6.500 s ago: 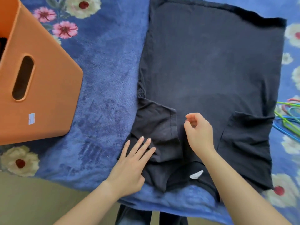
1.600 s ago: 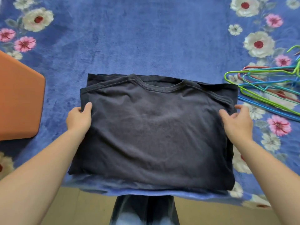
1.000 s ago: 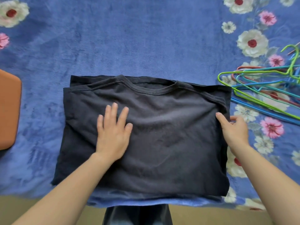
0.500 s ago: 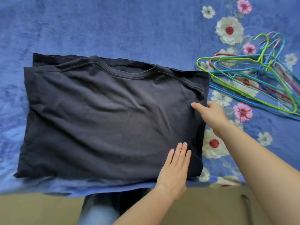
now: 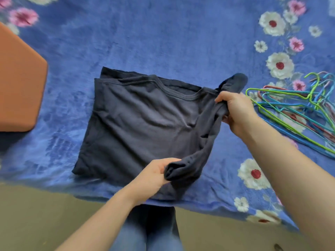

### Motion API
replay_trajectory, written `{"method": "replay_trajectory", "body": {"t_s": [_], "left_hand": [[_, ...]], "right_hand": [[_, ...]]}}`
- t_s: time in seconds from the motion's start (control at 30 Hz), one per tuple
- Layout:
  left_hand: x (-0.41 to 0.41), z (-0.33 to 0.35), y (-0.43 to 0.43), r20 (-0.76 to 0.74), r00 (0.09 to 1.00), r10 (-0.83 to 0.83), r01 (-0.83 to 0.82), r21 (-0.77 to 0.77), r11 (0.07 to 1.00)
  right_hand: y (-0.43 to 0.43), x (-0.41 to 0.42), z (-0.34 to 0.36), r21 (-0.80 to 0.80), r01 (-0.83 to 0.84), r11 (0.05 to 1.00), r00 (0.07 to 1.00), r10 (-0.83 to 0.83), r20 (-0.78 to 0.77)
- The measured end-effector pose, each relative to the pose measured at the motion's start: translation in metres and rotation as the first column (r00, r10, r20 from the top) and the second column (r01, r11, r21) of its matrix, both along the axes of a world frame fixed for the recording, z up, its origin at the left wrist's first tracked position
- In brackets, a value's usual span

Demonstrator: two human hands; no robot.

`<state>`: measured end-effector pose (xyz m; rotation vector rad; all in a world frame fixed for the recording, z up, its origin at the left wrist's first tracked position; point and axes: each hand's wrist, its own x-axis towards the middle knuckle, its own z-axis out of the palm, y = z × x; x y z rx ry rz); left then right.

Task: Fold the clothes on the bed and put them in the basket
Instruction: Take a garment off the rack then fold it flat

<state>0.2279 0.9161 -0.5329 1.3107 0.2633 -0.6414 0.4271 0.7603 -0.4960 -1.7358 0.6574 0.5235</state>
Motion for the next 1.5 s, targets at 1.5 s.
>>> {"method": "replay_trajectory", "body": {"t_s": [1.5], "left_hand": [[-0.029,-0.048,0.198,-0.204,0.927,0.314,-0.184,0.481,0.857]], "right_hand": [[0.057,-0.190,-0.081,0.120,-0.086,0.989,0.876,0.132,-0.464]]}}
